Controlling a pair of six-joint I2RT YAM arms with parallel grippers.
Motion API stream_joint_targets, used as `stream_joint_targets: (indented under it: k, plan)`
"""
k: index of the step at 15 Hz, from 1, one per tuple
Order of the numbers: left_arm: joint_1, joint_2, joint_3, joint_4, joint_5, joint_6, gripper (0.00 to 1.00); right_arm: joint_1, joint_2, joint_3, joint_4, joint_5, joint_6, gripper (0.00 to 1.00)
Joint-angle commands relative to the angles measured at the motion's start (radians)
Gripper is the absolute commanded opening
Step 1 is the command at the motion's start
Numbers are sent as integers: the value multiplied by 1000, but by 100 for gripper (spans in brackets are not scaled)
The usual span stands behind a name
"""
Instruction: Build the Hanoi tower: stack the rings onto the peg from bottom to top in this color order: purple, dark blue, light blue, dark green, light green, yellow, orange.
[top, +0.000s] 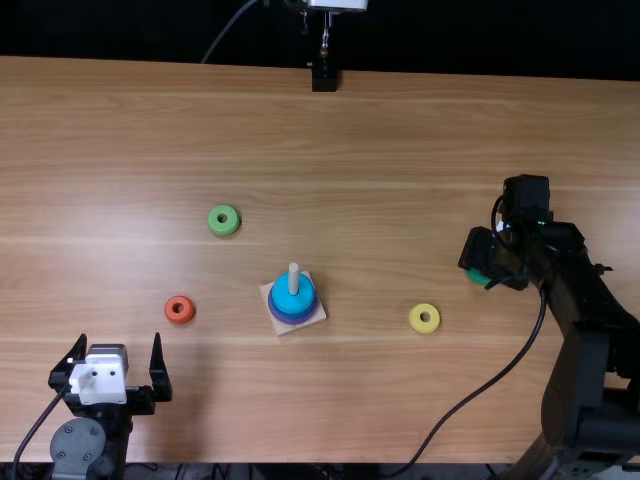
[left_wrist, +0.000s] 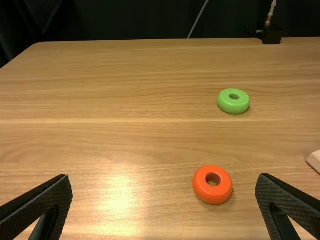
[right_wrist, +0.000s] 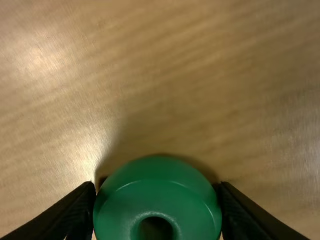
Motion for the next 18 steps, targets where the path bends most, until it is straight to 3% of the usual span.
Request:
stream_joint_targets:
  k: [1,6,9,16,18]
  plan:
    - [-5,-12,-104,-80,-5,-5,100,18,10,27,-39,8,10,8]
    - [-5,-12,-104,-78,-5,-5,100,116,-64,197,-350,6,-12,9]
    - [-5,-12,-104,-78,-5,-5,100,225,-130,306,-483,3,-12,9]
    - [-5,-12,-104,-78,-5,-5,100,543,-183,546,-661,-5,10,9]
    - [-5,-12,-104,-78,-5,-5,100,606,-177,607,-665,-5,35,9]
